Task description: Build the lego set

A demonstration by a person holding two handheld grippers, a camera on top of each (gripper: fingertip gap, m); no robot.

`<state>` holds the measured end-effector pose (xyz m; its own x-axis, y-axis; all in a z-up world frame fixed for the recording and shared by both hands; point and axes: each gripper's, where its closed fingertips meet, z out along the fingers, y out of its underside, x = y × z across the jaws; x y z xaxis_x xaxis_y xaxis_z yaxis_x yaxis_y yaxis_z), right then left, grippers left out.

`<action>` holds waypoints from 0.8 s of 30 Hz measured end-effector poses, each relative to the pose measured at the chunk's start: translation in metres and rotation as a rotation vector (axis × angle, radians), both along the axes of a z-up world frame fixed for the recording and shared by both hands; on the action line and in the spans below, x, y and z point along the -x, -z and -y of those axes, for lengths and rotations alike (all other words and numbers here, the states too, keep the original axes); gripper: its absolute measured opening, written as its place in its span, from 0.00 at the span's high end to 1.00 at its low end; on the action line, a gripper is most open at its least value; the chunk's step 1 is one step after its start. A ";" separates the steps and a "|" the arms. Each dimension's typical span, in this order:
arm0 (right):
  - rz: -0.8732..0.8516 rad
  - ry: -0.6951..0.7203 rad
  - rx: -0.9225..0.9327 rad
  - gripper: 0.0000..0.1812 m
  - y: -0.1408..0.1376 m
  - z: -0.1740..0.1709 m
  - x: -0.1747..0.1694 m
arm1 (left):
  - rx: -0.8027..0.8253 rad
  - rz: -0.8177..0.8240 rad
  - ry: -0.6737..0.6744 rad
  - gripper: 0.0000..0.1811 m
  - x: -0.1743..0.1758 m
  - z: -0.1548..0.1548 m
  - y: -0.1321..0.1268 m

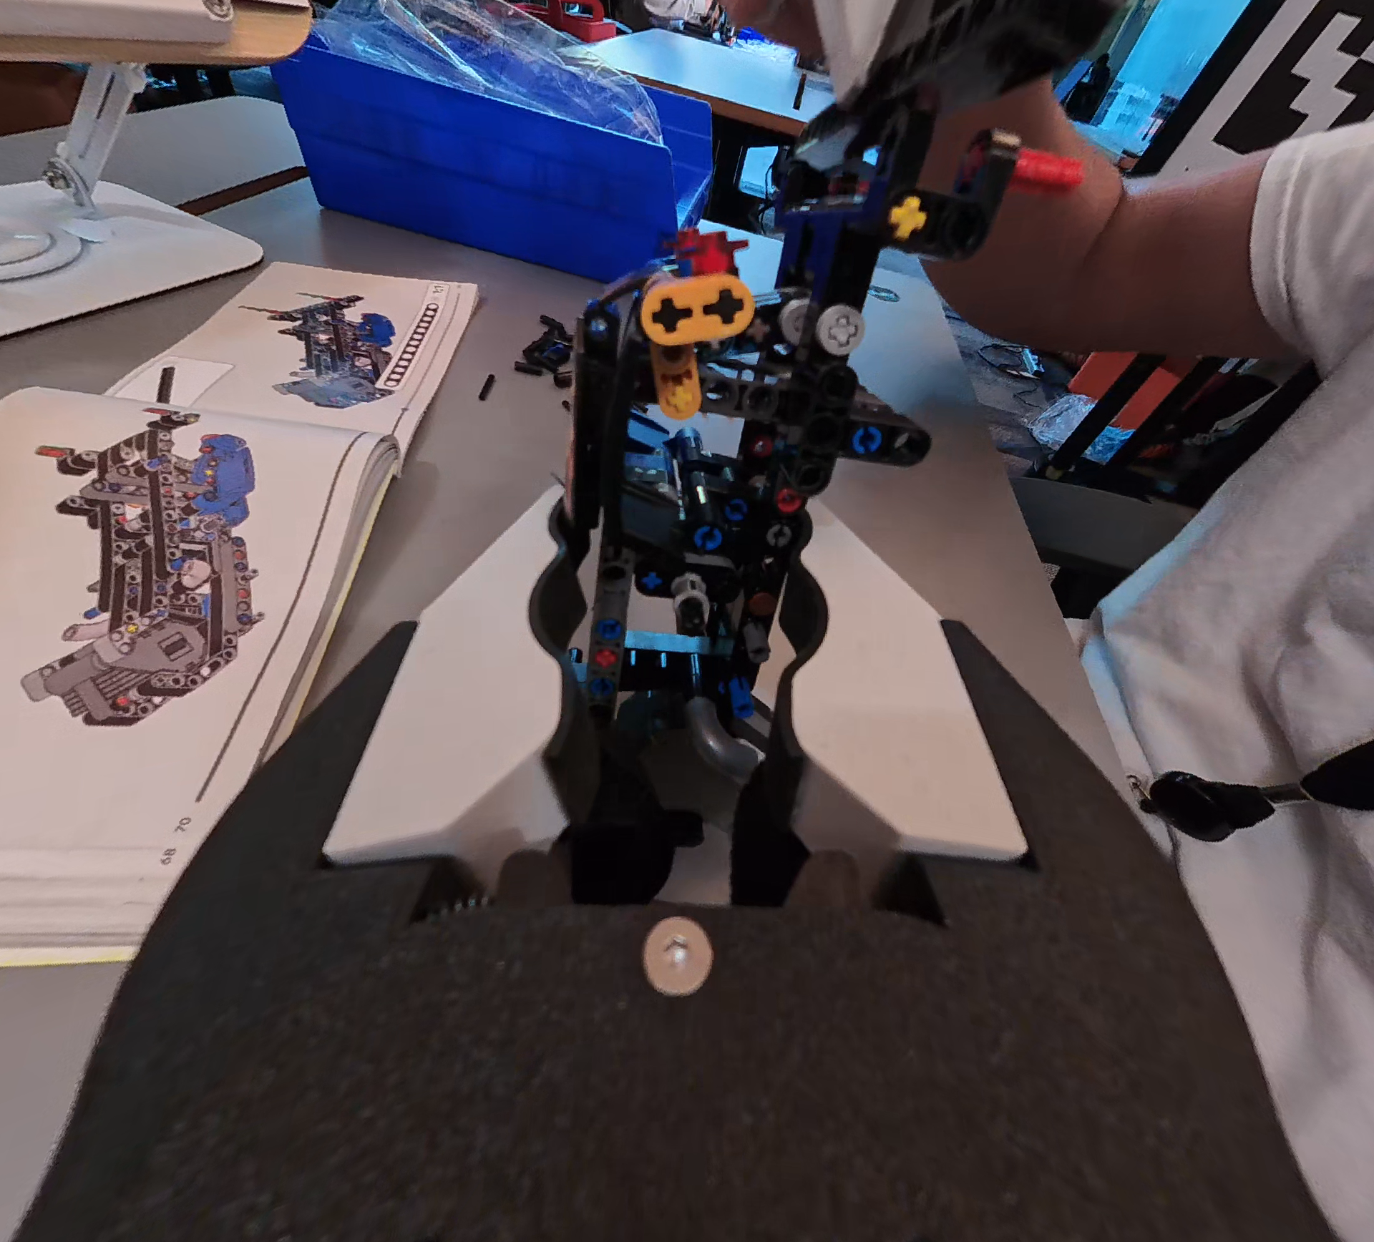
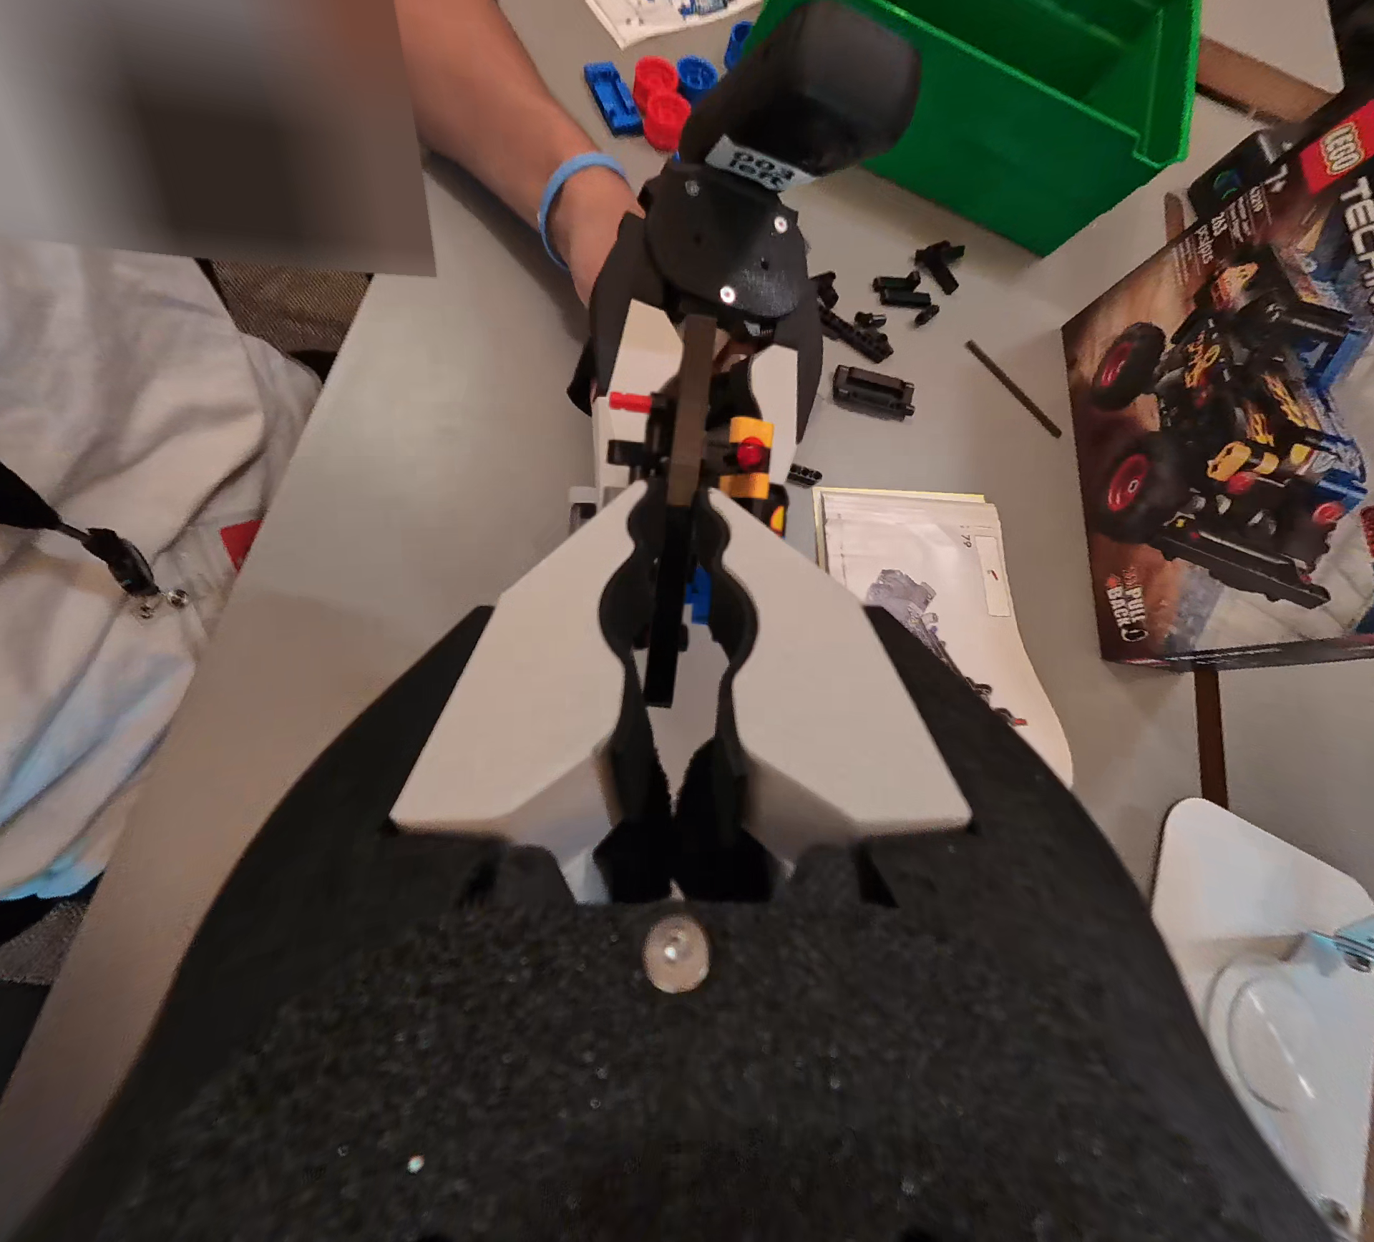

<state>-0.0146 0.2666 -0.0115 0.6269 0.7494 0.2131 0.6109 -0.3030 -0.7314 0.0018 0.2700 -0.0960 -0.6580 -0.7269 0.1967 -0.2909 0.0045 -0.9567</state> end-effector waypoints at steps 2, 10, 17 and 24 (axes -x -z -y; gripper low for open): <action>0.005 -0.013 0.018 0.96 0.001 -0.002 0.002 | 0.004 -0.003 -0.001 0.73 0.000 -0.001 0.000; 0.029 -0.010 0.066 0.96 0.003 -0.003 0.000 | 0.012 -0.011 -0.003 0.73 -0.001 -0.003 0.001; 0.050 -0.011 0.102 0.96 0.004 -0.003 -0.003 | 0.015 -0.014 -0.008 0.73 -0.002 -0.005 0.001; 0.085 -0.009 0.125 0.96 0.005 -0.003 -0.003 | 0.010 -0.016 -0.008 0.73 -0.002 -0.005 0.001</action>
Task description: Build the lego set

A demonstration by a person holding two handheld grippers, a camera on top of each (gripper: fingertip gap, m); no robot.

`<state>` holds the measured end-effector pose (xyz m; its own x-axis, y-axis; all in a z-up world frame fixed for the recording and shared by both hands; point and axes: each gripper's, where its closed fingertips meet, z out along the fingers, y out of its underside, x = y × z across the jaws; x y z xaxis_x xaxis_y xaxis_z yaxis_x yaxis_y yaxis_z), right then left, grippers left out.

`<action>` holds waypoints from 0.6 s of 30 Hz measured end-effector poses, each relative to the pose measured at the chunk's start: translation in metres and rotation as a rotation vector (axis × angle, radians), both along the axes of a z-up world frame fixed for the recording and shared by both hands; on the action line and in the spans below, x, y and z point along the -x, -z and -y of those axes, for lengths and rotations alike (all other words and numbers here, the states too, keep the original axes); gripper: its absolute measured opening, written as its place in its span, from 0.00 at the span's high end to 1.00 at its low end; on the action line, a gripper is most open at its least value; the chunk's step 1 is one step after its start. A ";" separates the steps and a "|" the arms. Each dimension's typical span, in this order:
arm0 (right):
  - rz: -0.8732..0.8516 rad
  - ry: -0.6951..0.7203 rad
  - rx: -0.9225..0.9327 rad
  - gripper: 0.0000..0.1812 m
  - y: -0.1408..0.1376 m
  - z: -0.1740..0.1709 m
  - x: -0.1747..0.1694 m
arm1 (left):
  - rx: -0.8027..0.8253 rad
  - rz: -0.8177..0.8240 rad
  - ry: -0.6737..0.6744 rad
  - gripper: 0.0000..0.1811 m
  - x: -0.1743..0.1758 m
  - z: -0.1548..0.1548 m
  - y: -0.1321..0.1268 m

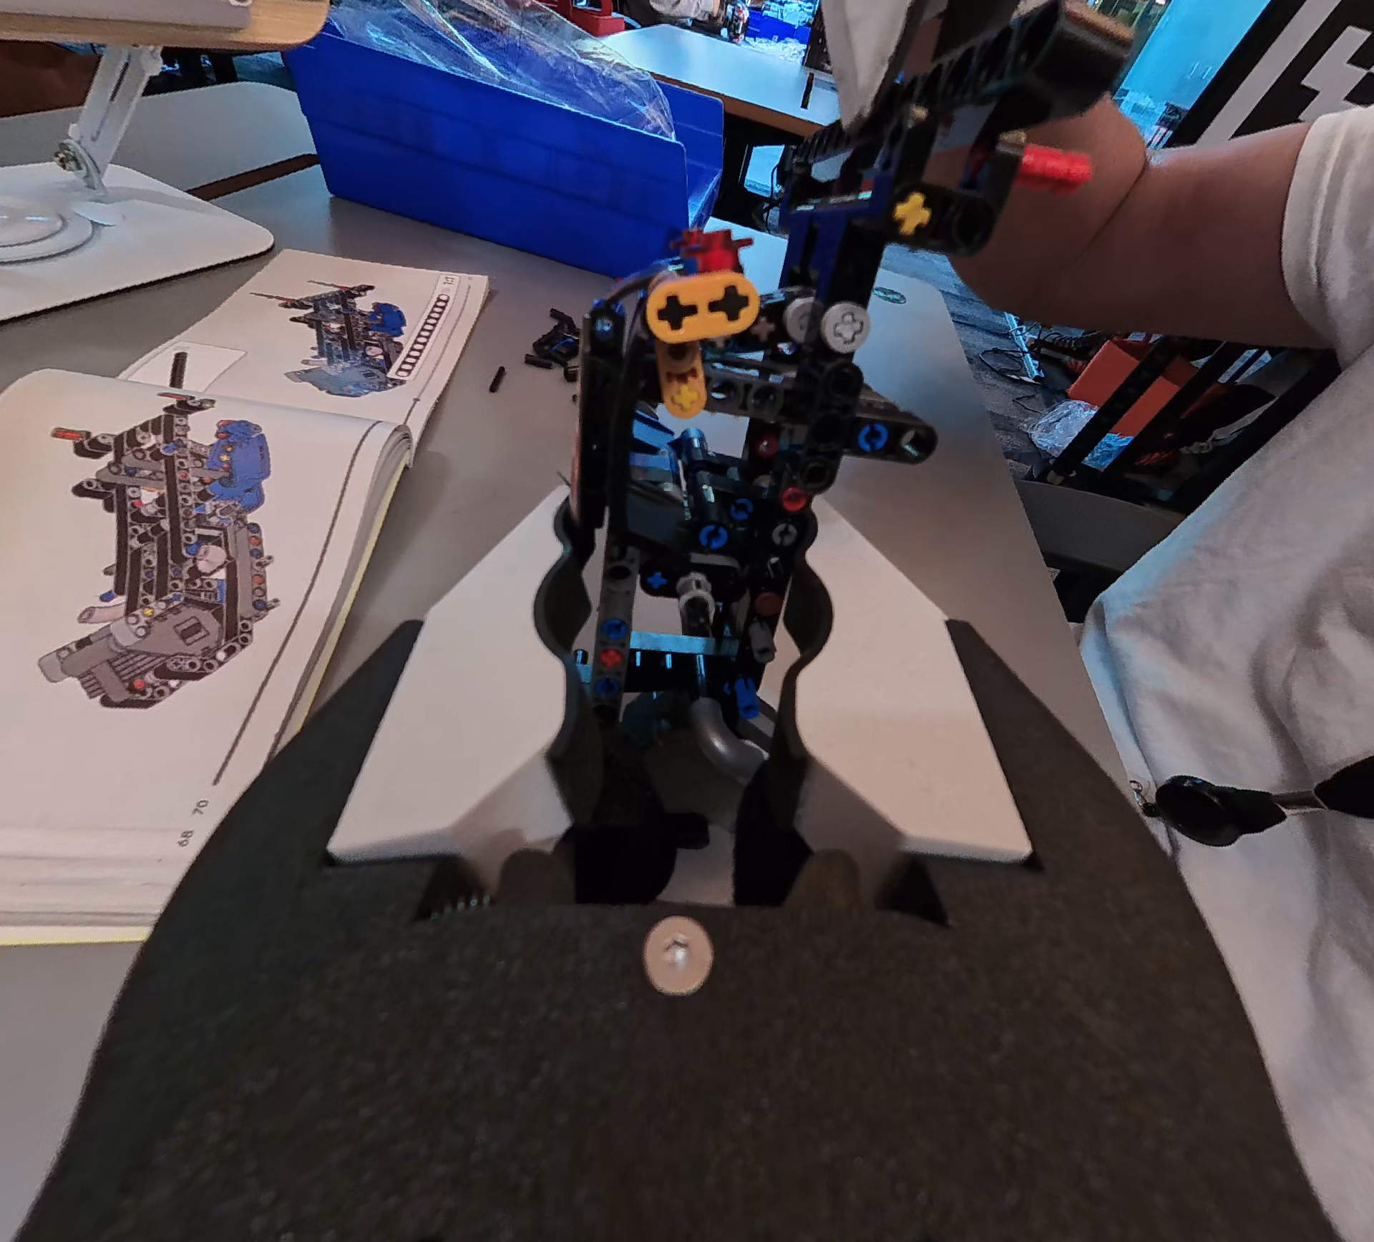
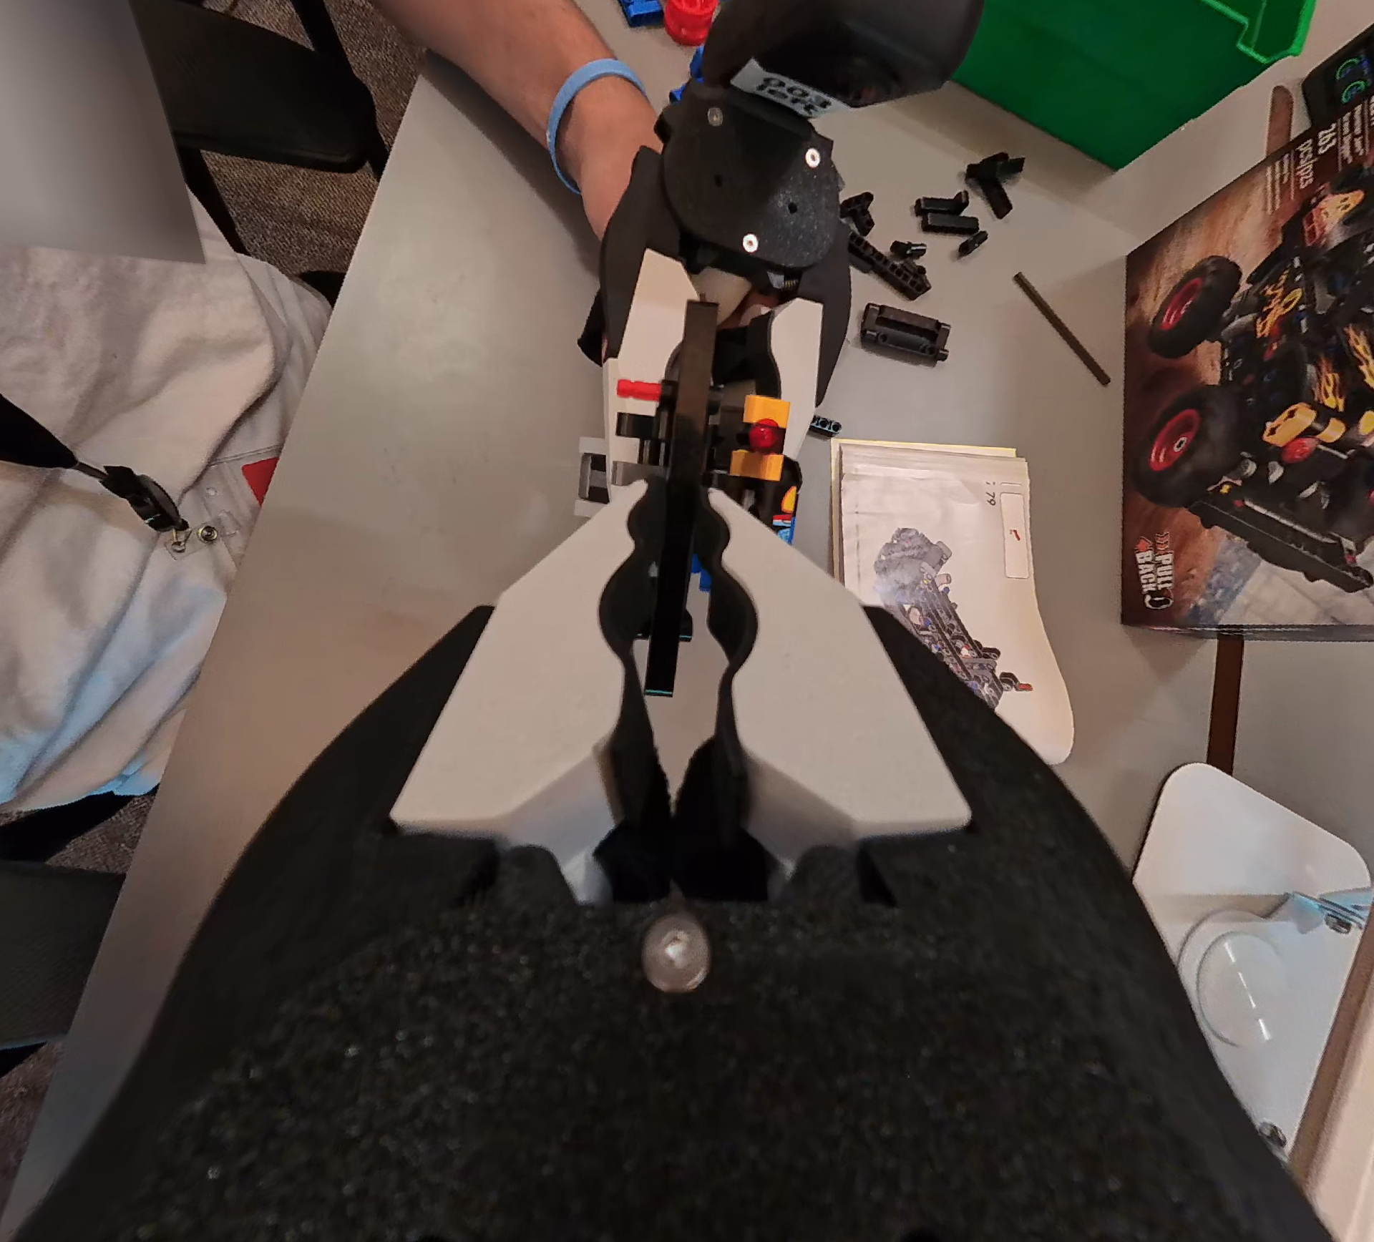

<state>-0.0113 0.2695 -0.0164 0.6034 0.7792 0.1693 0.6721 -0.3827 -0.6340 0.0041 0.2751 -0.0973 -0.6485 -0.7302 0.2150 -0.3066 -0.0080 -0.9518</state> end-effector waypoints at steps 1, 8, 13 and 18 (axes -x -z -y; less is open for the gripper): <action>0.007 -0.003 0.006 0.96 0.000 0.000 0.000 | -0.002 0.000 0.000 0.73 0.000 0.000 0.000; -0.008 -0.028 0.041 0.96 0.001 0.002 0.000 | -0.009 0.003 0.001 0.73 0.000 0.001 0.000; -0.115 -0.042 0.074 0.96 0.001 -0.002 0.001 | 0.008 -0.001 0.007 0.73 0.000 -0.001 0.000; -0.240 -0.044 0.111 0.96 -0.001 -0.008 0.003 | 0.046 -0.004 0.035 0.73 0.001 -0.003 -0.001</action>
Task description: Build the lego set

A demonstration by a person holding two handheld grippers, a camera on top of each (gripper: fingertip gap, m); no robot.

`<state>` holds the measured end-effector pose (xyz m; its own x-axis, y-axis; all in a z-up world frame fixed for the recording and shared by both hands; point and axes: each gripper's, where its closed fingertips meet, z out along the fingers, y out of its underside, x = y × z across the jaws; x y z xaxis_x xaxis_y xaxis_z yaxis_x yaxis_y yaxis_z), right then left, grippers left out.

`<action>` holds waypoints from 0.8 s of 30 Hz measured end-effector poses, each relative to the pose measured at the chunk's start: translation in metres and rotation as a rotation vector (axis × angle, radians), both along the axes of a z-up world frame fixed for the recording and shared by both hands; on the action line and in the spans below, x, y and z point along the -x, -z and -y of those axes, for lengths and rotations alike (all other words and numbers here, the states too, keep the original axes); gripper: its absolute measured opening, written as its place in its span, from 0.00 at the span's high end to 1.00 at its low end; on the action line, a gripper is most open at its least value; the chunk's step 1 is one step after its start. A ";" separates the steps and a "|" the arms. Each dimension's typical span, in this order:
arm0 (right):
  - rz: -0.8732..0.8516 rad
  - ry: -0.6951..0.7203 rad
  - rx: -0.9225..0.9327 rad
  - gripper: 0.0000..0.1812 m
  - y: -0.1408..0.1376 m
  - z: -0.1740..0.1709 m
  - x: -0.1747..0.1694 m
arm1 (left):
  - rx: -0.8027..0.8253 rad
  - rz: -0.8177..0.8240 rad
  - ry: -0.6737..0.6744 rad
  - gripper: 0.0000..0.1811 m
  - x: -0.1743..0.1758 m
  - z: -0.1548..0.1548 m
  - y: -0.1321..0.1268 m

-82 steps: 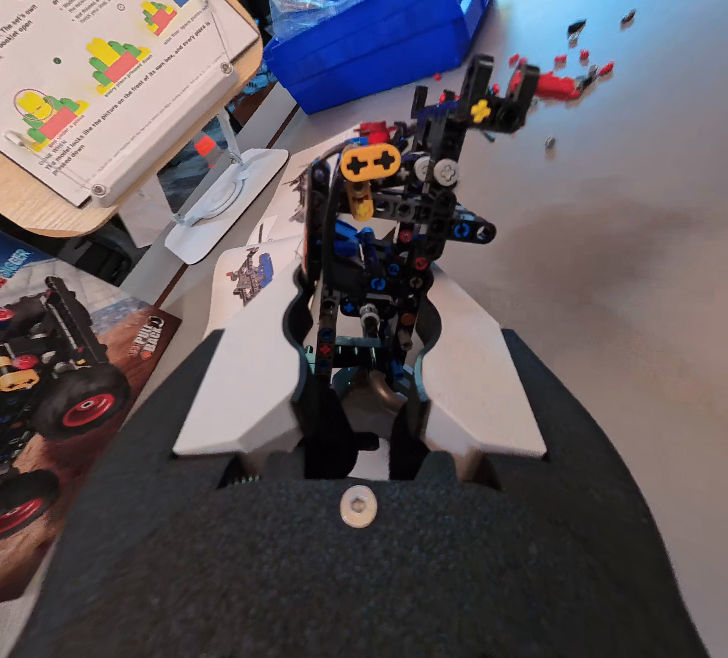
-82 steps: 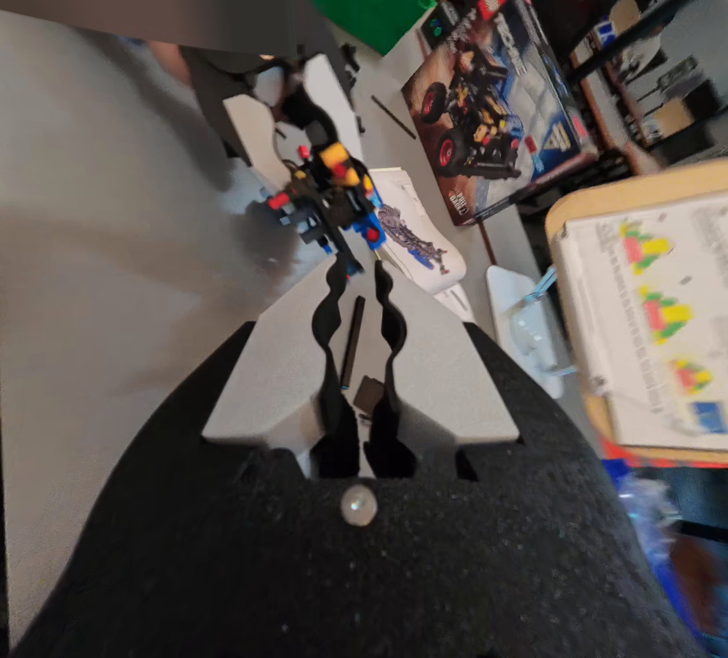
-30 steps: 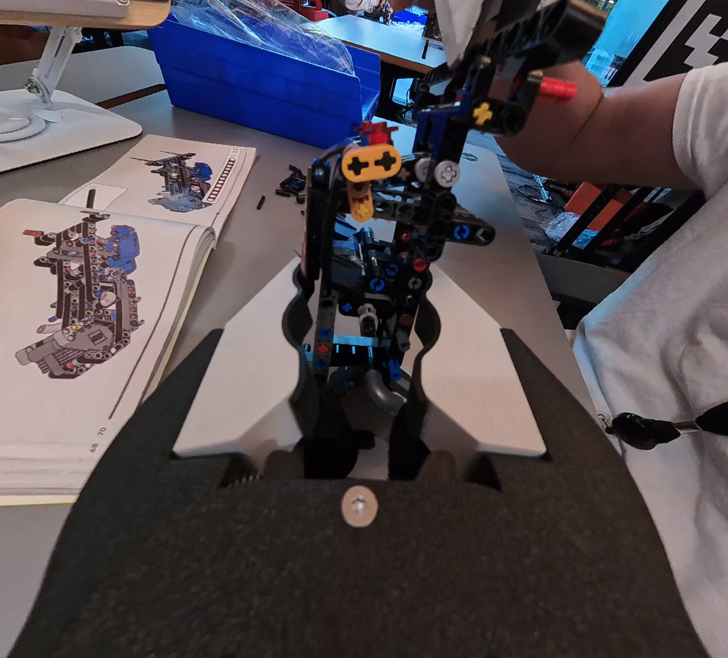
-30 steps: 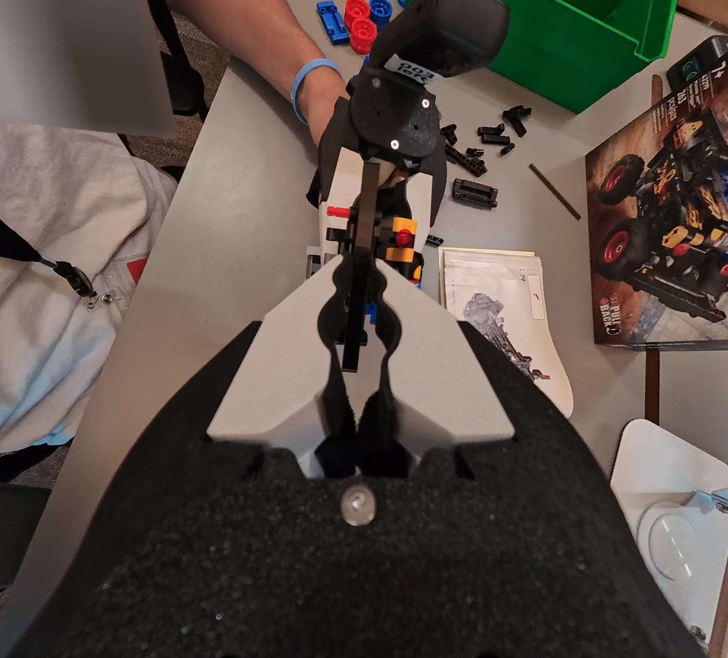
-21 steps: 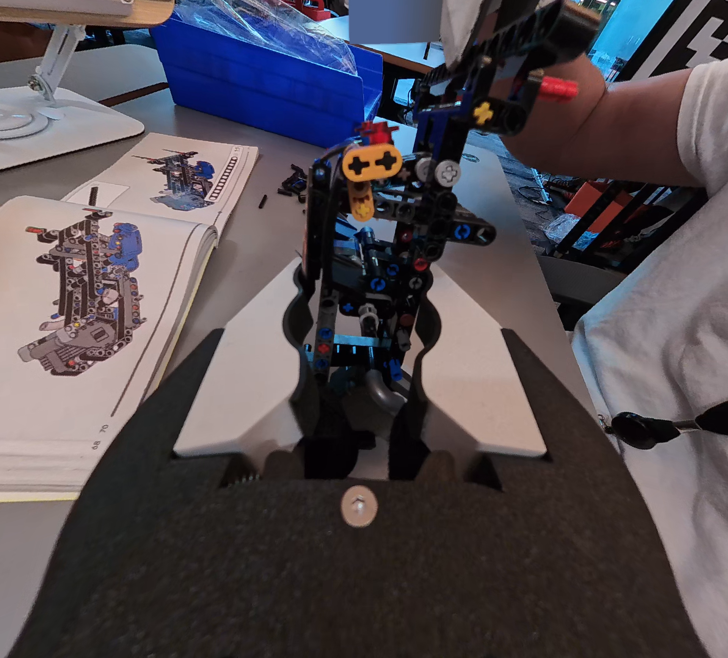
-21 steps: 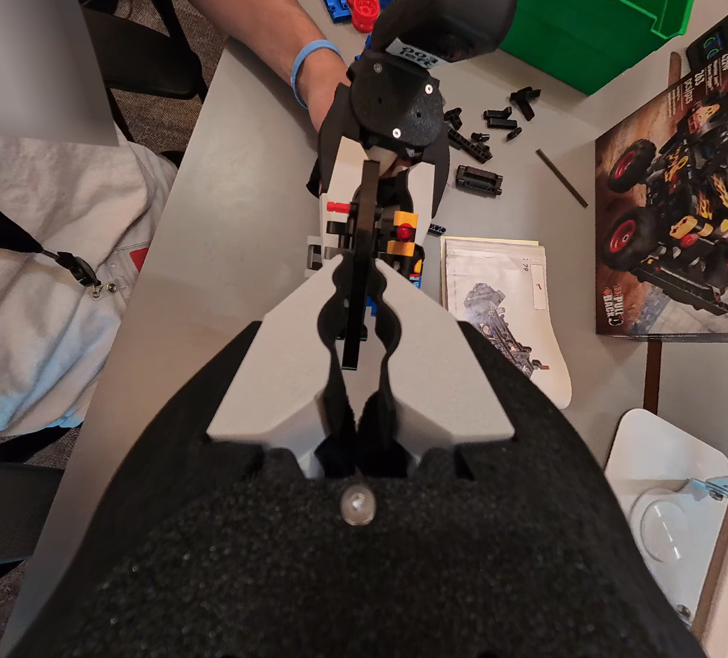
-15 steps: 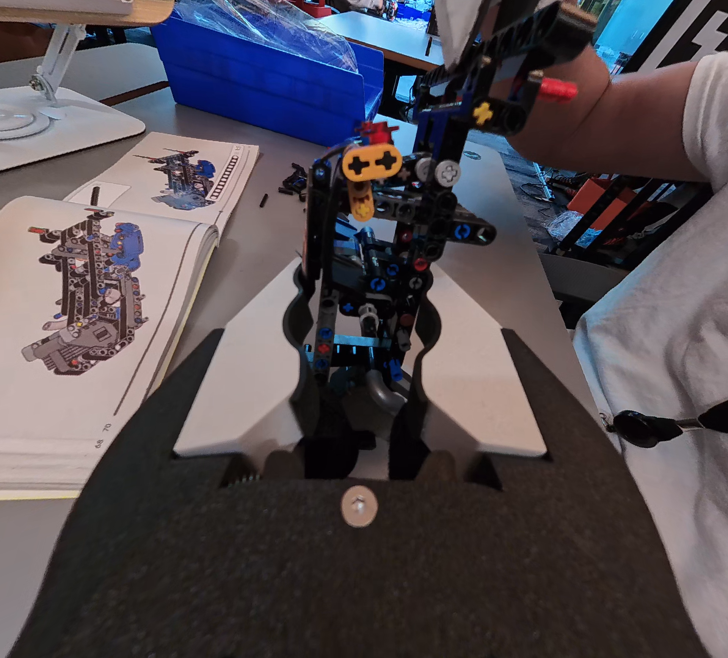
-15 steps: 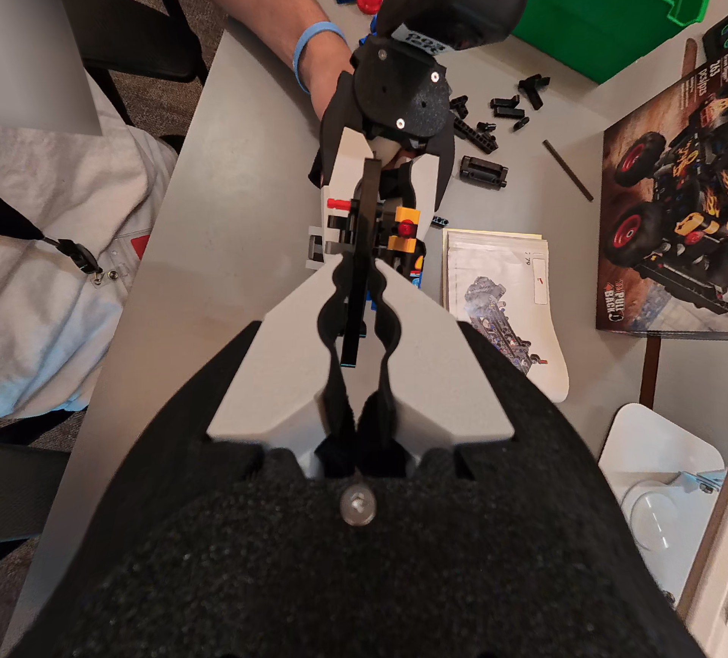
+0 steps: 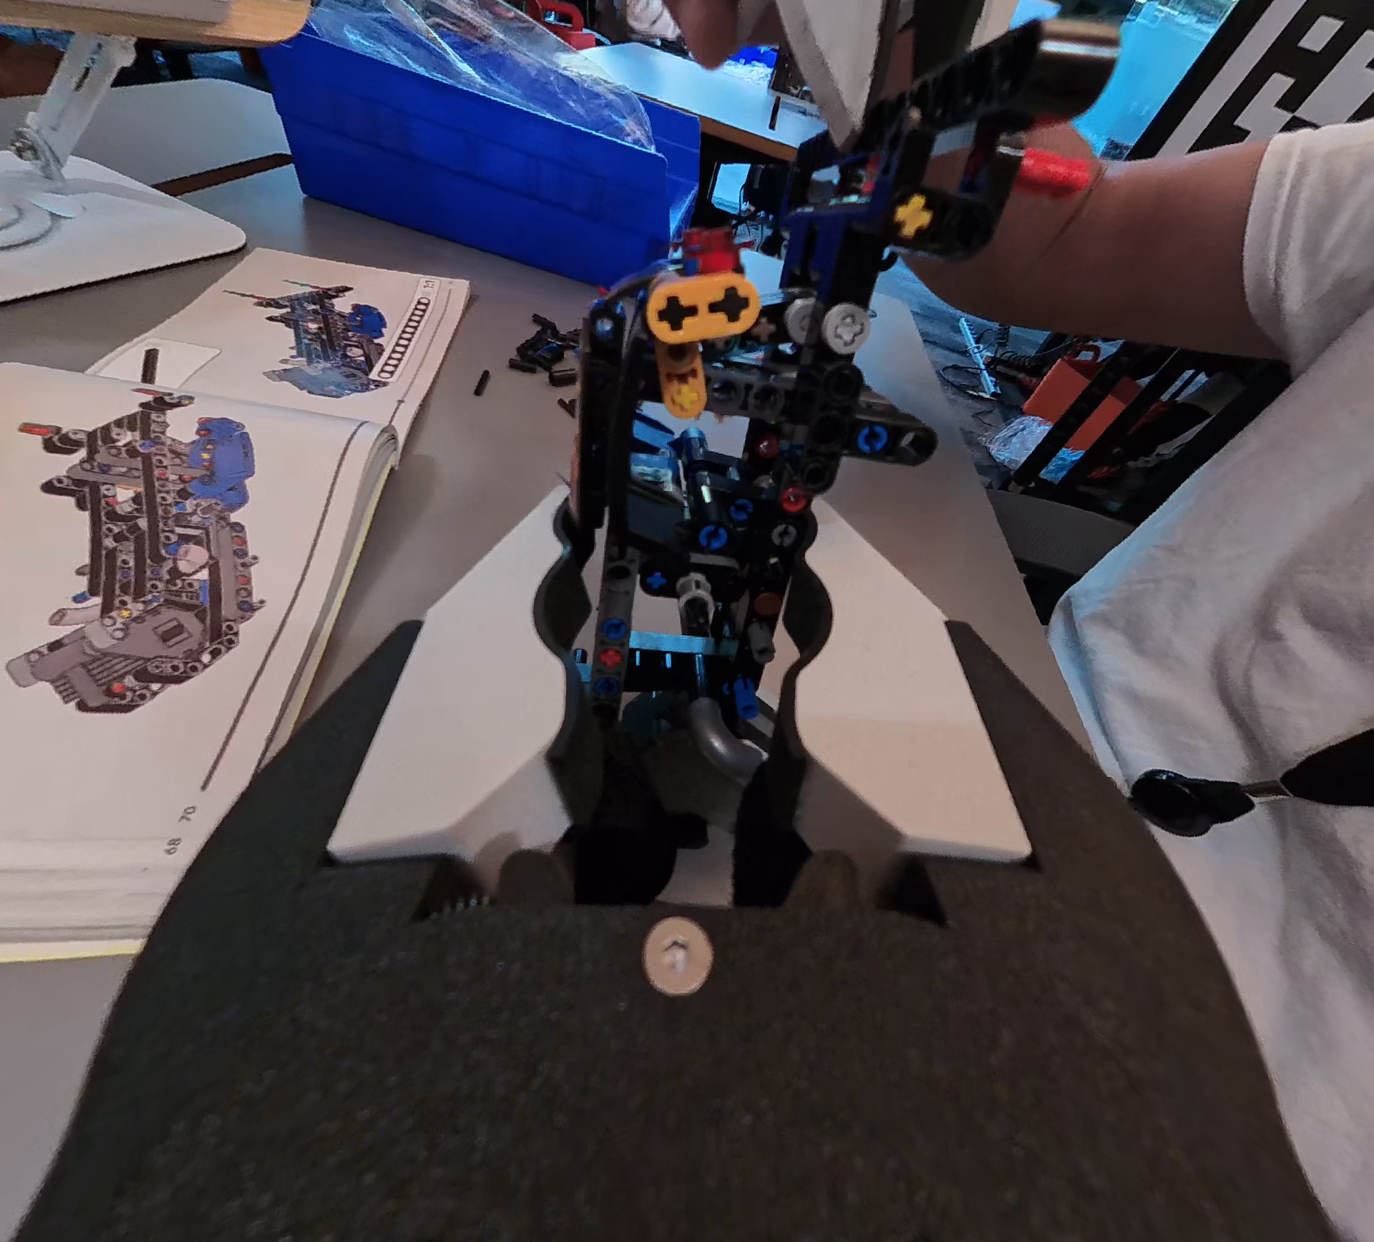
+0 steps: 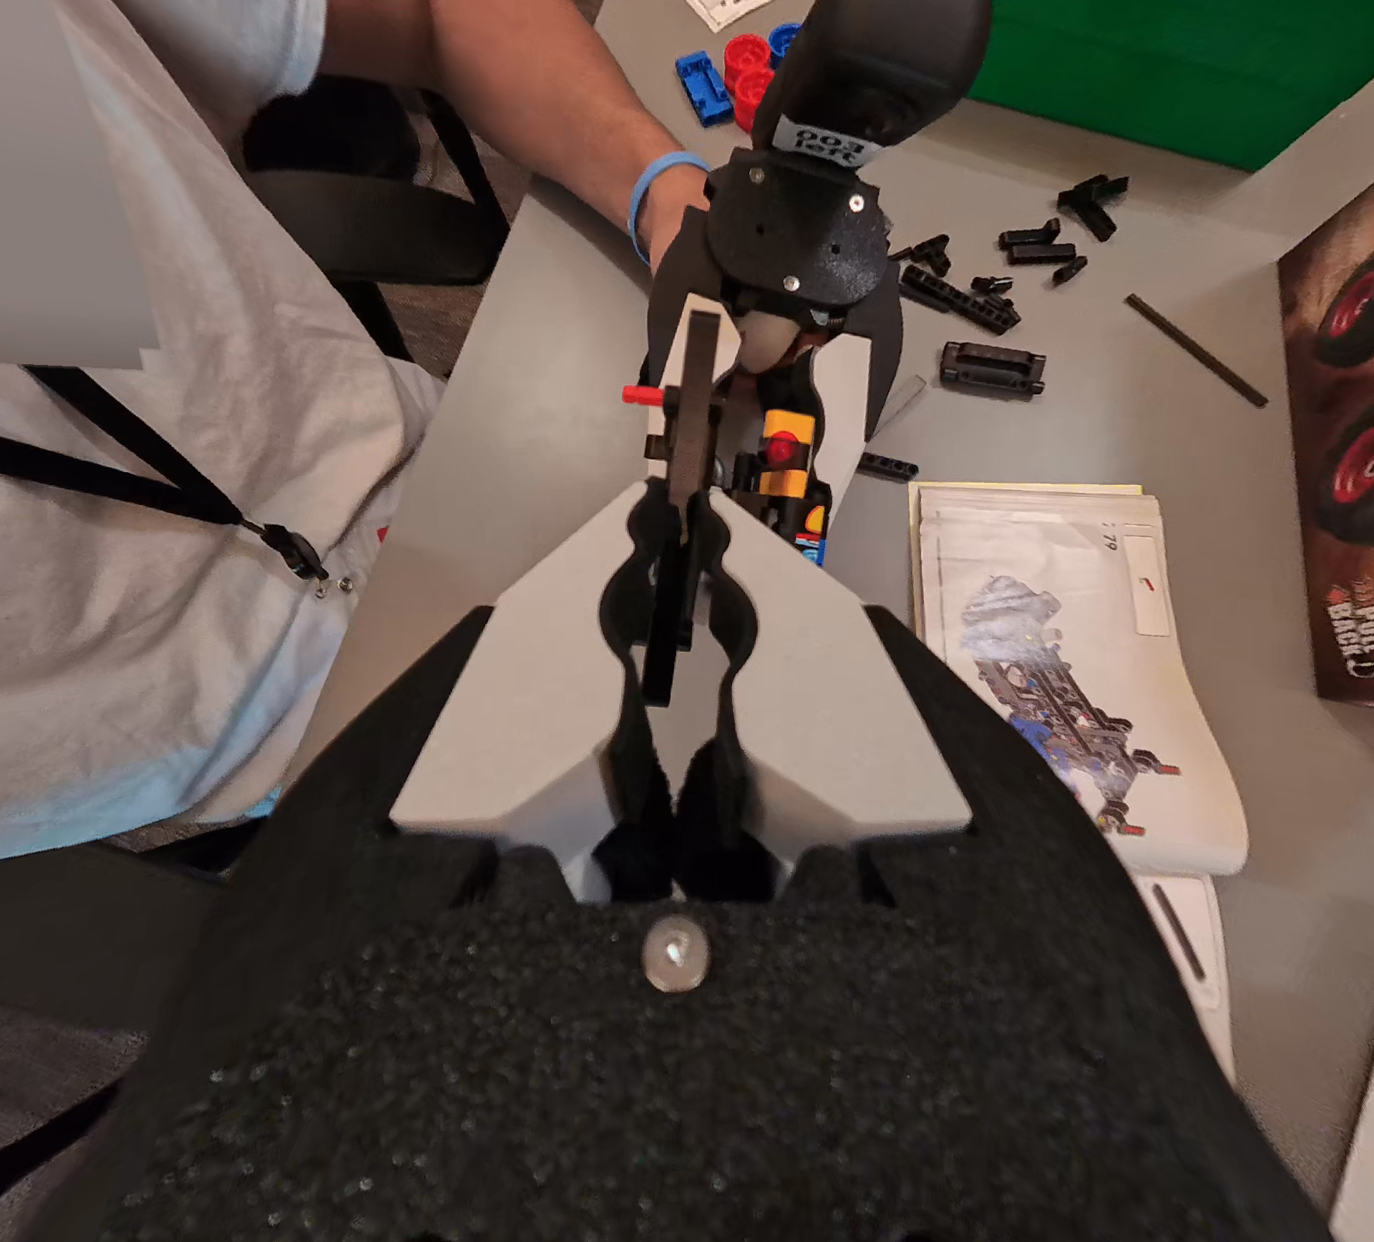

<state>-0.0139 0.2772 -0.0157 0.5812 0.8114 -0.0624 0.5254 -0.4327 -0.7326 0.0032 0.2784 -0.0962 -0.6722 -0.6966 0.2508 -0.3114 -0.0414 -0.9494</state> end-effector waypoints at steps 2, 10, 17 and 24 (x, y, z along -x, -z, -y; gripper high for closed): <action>-0.028 0.001 -0.004 0.96 -0.001 -0.004 0.000 | 0.020 -0.002 0.009 0.73 0.000 -0.002 0.000; -0.050 0.019 -0.031 0.96 0.001 -0.012 0.000 | 0.080 -0.007 0.044 0.73 0.001 -0.006 -0.001; -0.058 0.047 -0.063 0.95 0.001 -0.018 0.000 | 0.108 -0.011 0.054 0.73 0.001 -0.007 -0.001; -0.018 0.058 -0.114 0.95 0.000 -0.021 0.001 | 0.114 -0.016 0.059 0.73 0.001 -0.008 -0.001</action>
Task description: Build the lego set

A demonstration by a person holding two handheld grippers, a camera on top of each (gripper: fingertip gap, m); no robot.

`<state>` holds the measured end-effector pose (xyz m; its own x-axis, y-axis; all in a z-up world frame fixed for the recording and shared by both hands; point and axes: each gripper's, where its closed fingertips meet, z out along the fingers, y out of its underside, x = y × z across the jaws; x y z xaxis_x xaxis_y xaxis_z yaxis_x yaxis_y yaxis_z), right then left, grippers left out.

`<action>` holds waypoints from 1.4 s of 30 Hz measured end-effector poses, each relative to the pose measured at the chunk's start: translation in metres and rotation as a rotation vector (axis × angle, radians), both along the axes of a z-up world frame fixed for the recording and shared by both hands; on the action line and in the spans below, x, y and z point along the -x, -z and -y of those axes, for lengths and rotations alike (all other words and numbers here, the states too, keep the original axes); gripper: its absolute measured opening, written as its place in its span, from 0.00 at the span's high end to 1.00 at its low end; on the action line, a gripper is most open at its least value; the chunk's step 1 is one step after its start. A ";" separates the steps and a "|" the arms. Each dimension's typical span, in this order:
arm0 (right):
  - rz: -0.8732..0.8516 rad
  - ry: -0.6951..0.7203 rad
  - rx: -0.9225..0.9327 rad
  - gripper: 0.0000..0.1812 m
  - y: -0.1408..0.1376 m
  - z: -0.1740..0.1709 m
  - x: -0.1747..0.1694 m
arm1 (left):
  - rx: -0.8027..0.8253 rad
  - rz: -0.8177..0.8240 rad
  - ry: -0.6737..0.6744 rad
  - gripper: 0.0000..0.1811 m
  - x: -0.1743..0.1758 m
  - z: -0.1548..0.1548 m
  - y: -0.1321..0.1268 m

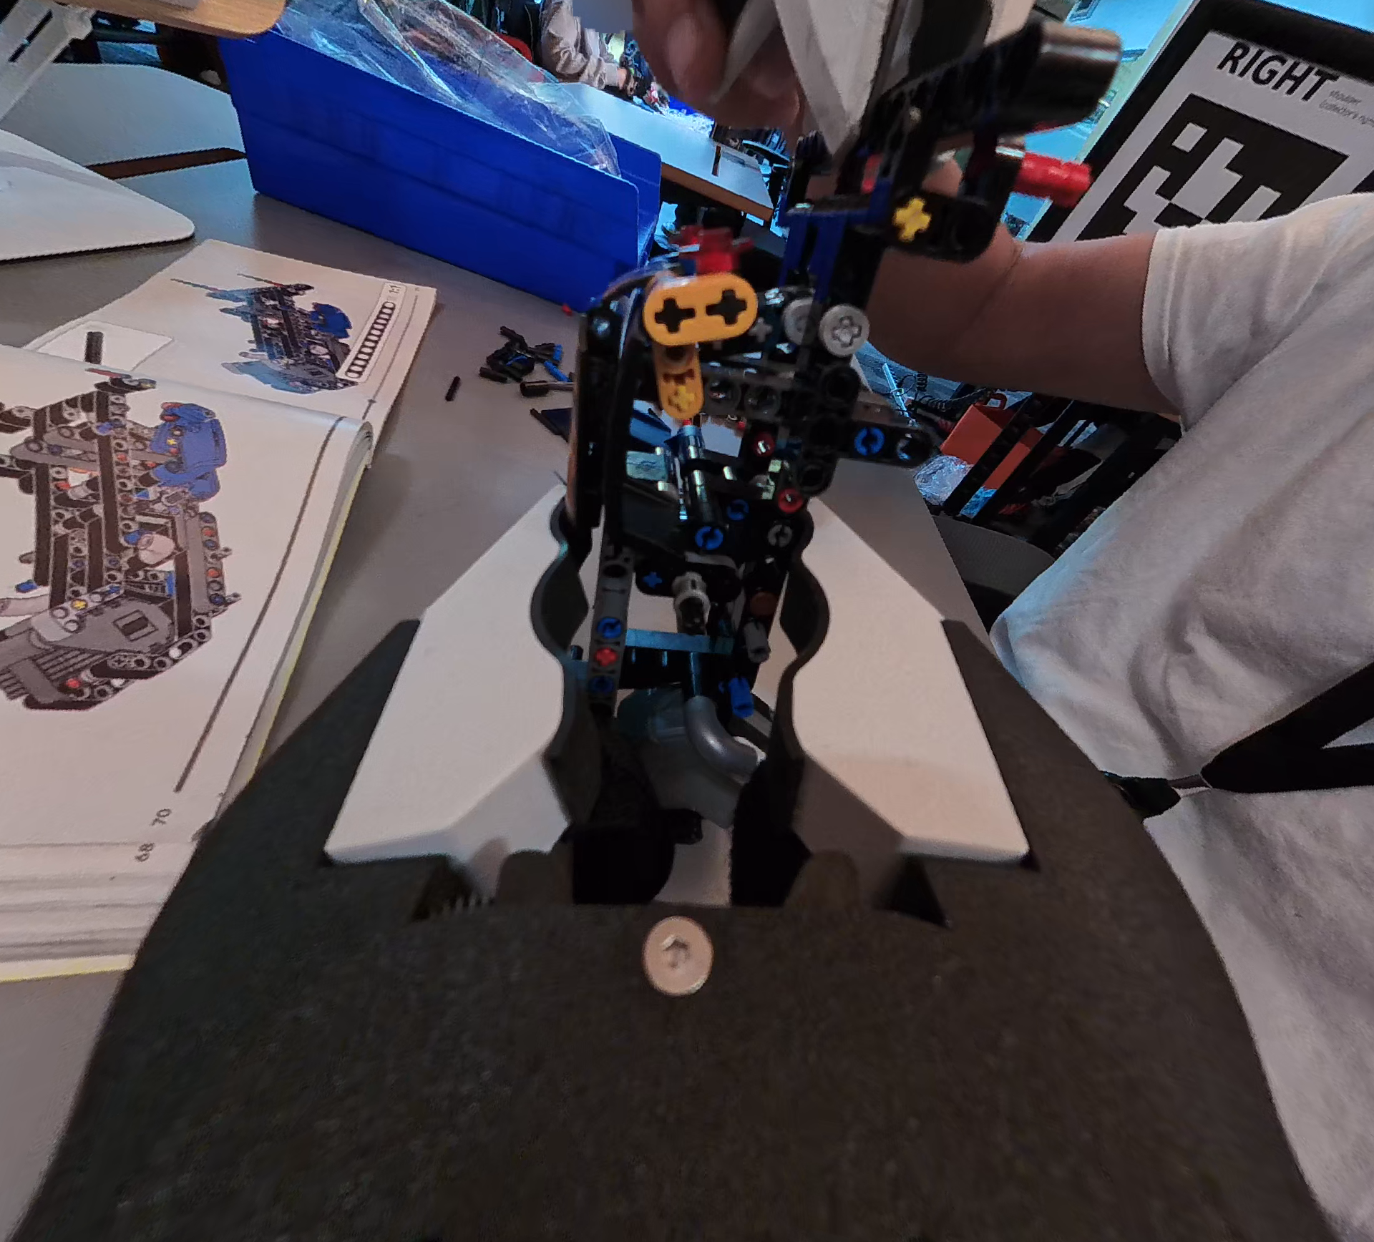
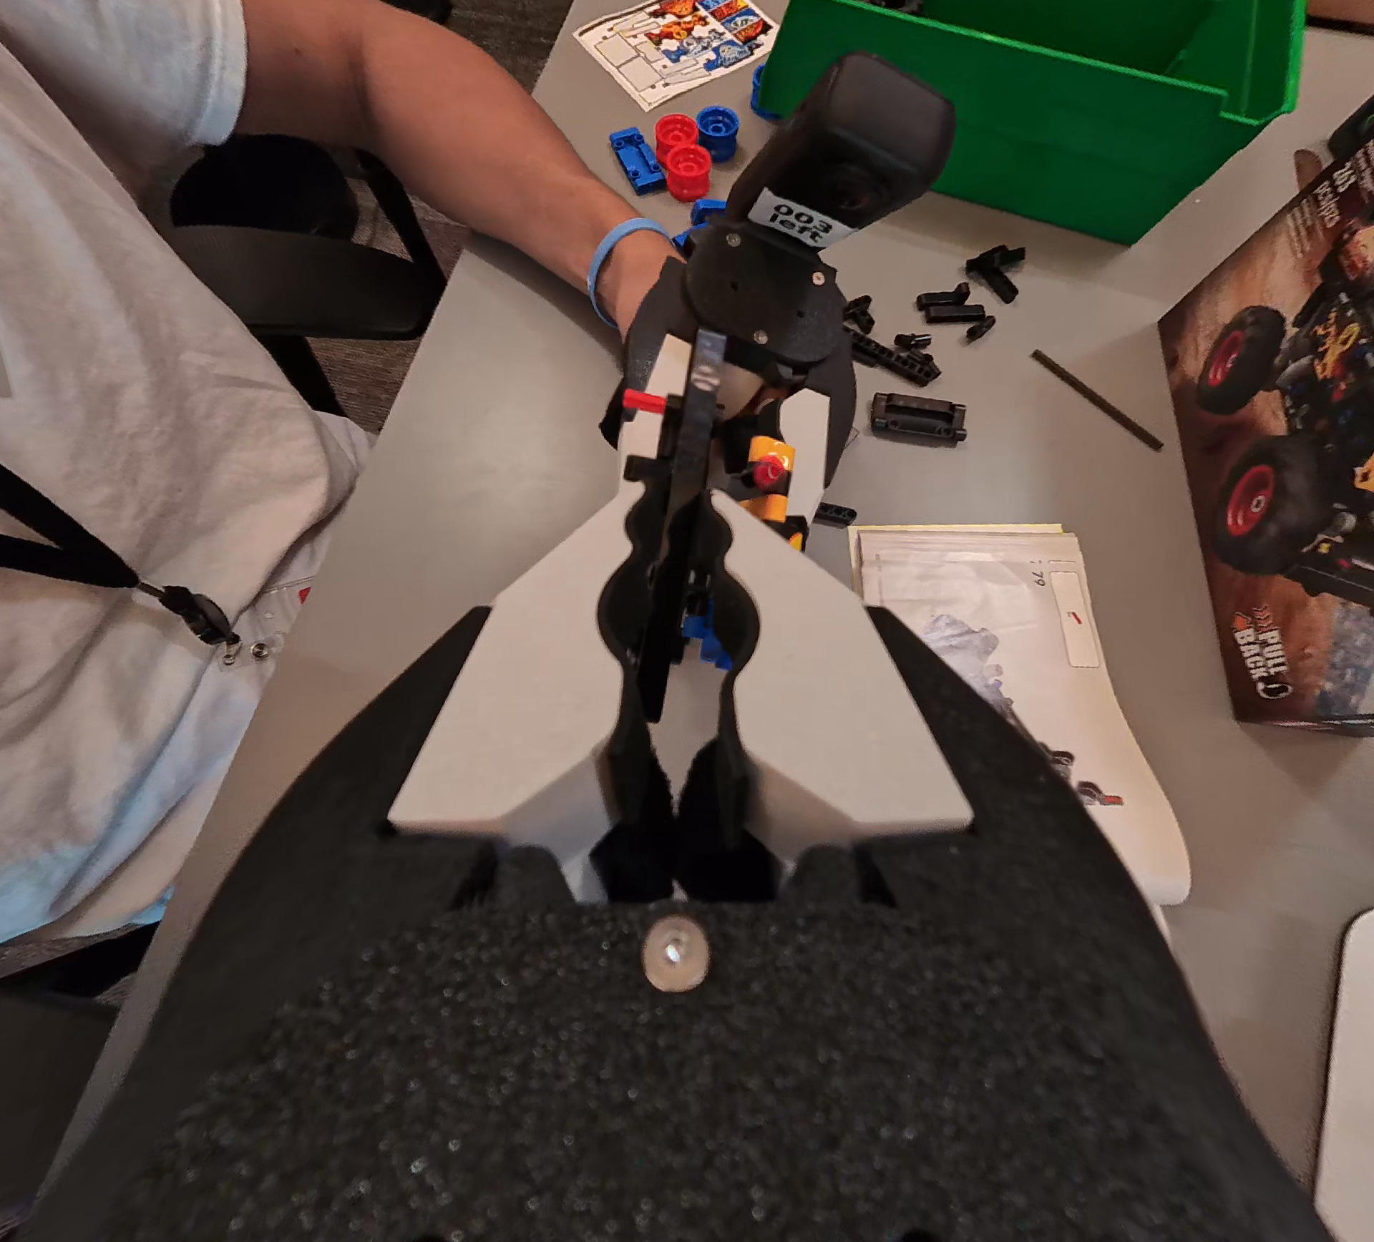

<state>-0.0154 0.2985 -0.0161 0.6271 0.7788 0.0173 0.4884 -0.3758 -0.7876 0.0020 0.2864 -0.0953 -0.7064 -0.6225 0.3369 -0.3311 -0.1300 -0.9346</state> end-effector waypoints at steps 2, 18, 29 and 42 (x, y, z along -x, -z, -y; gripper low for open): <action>0.025 0.008 -0.006 0.96 0.000 0.000 0.001 | -0.002 0.000 -0.002 0.73 0.000 0.000 0.000; 0.269 0.045 -0.036 0.96 0.002 0.001 0.000 | -0.041 -0.002 -0.025 0.73 -0.001 0.000 0.001; 0.261 0.038 -0.024 0.95 0.002 -0.002 -0.001 | -0.018 -0.008 -0.017 0.73 -0.001 -0.002 0.001; 0.700 0.287 -0.549 0.78 -0.012 -0.004 -0.002 | -0.005 -0.065 -0.207 0.74 -0.016 -0.014 0.002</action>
<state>-0.0133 0.3026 -0.0043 0.5017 0.3661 0.7837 0.8650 -0.2180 -0.4519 0.0184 0.3002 -0.0977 -0.5401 -0.7538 0.3742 -0.3576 -0.1969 -0.9129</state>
